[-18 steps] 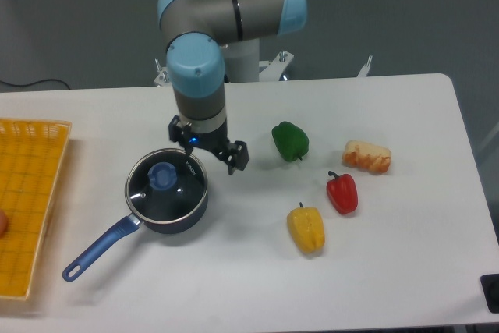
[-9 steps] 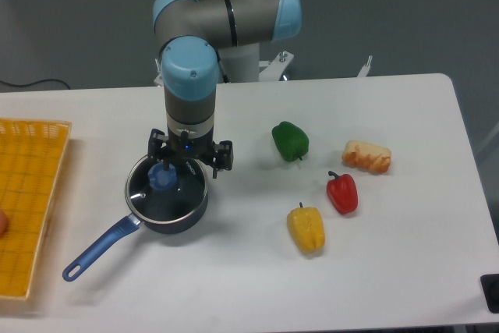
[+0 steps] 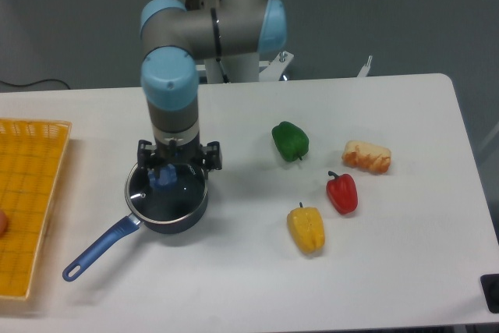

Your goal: Open the lid

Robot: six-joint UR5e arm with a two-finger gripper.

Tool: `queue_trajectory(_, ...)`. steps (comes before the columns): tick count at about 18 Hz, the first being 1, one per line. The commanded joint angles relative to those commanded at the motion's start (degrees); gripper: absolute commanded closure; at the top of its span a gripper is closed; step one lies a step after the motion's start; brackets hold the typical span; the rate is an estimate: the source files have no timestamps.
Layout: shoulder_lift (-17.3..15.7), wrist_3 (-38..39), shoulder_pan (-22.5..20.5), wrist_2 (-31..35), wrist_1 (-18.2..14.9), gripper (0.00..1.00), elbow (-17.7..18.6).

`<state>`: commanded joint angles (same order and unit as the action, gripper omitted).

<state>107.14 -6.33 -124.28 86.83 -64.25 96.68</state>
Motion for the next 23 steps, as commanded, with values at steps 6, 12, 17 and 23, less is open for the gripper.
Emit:
queue_trajectory(6,0.6,0.0,1.2,0.0,0.2,0.0,0.2)
queue_trajectory(12,1.4,-0.1,2.6,0.4,0.2,0.0,0.3)
queue_trajectory(17,1.6,-0.4,3.3,1.5,0.2,0.0,0.8)
queue_trajectory(23,1.7,-1.5,3.3,1.6,0.2,0.04,0.8)
